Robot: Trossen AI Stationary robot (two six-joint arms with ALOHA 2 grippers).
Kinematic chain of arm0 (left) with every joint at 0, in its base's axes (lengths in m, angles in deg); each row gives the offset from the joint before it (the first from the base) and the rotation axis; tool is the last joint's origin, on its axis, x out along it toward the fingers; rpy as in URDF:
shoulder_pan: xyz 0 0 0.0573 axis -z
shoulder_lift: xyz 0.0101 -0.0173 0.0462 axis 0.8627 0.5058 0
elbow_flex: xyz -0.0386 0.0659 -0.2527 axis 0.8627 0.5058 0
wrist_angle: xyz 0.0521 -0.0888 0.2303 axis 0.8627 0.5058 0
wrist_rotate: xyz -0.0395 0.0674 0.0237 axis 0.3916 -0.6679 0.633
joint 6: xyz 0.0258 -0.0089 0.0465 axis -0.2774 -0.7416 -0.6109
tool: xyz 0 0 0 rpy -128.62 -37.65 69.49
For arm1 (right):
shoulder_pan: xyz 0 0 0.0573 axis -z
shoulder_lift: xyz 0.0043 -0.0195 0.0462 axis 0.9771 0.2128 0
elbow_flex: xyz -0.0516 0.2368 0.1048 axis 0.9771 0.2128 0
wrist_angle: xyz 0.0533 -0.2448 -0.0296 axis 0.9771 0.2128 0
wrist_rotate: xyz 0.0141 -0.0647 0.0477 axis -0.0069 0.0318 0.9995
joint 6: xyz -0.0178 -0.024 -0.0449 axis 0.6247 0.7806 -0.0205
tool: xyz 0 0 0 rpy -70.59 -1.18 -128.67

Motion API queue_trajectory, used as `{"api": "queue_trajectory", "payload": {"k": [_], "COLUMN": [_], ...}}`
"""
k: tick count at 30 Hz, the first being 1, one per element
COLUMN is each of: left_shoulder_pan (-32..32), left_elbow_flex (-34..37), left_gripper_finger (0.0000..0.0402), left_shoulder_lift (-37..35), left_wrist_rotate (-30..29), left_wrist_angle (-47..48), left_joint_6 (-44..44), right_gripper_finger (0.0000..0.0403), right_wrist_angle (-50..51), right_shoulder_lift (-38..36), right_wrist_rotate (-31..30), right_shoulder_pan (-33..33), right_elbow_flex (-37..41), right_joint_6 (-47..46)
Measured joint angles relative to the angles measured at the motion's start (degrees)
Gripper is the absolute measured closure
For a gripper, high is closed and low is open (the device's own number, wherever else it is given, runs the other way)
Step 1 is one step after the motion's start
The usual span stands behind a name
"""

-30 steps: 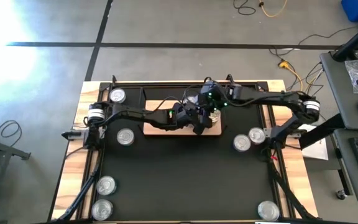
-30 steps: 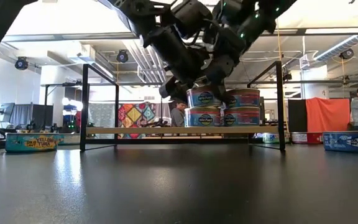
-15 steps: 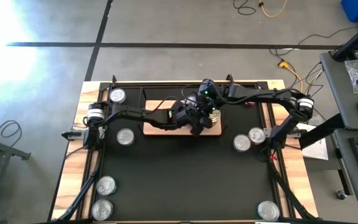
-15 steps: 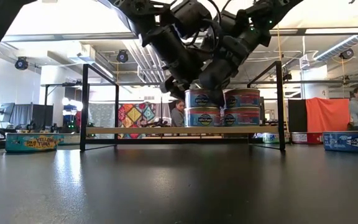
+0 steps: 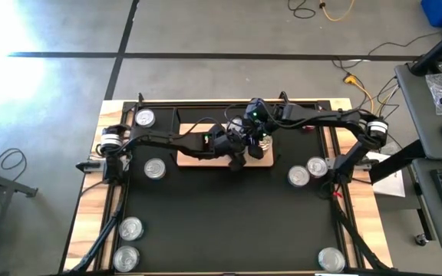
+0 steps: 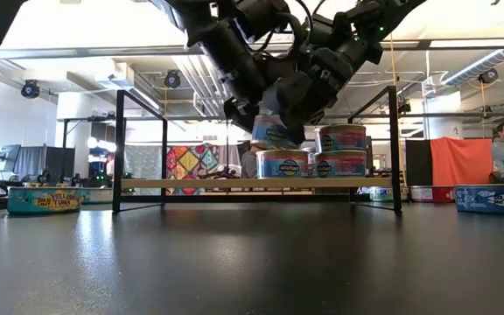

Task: Stack canned seafood by type on shelf
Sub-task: Stack the bottom right blue tuna can on the blue tuna can

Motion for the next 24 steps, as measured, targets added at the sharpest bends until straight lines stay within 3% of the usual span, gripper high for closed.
{"api": "queue_trajectory", "payload": {"k": [18, 24], "left_shoulder_pan": [0.02, -0.31], "left_elbow_flex": [-0.09, 0.07], "left_gripper_finger": [0.0005, 0.0005], "left_shoulder_lift": [1.50, 1.88], "left_wrist_rotate": [-0.14, 3.29], "left_wrist_angle": [-6.49, -10.06], "left_joint_6": [-1.87, -1.81], "right_gripper_finger": [0.0369, 0.0369], "right_wrist_angle": [1.23, -1.24], "right_shoulder_lift": [-3.66, -4.02], "right_wrist_rotate": [-1.73, -0.22], "right_shoulder_pan": [0.16, 0.16], "right_elbow_flex": [-1.04, -0.52], "right_joint_6": [-2.24, -2.20]}}
